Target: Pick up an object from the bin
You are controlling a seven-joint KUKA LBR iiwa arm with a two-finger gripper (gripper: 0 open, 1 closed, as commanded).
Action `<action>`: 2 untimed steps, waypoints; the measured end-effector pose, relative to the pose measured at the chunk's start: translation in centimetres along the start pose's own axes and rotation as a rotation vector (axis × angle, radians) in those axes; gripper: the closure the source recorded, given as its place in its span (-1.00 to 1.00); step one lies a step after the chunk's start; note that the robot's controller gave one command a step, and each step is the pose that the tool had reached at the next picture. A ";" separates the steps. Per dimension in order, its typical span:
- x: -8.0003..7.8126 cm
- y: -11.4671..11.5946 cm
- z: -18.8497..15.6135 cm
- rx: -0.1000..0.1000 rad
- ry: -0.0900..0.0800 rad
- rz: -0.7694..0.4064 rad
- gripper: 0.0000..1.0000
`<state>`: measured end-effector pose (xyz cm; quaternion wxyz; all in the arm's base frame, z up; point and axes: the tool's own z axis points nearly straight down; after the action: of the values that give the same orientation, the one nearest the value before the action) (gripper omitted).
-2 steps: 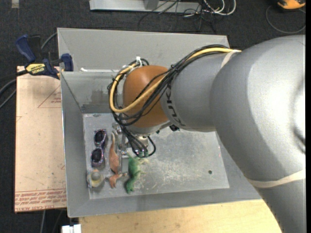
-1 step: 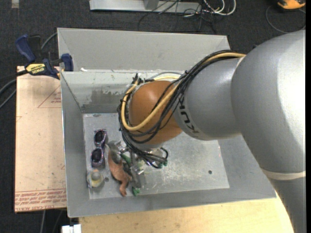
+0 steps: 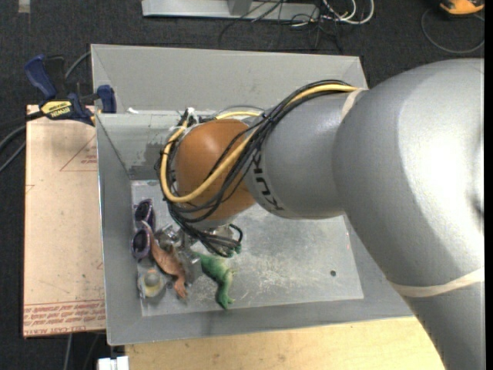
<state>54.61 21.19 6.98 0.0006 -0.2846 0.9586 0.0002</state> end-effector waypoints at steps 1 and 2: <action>0.0 0.0 0.0 0.000 0.000 0.000 1.00; -0.8 1.7 -11.4 -0.001 -0.003 0.000 1.00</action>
Offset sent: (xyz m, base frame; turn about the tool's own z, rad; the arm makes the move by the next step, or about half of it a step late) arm -0.0034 0.0187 0.1143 -0.0020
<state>54.33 23.08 18.39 0.0017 -0.2847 0.9586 0.0011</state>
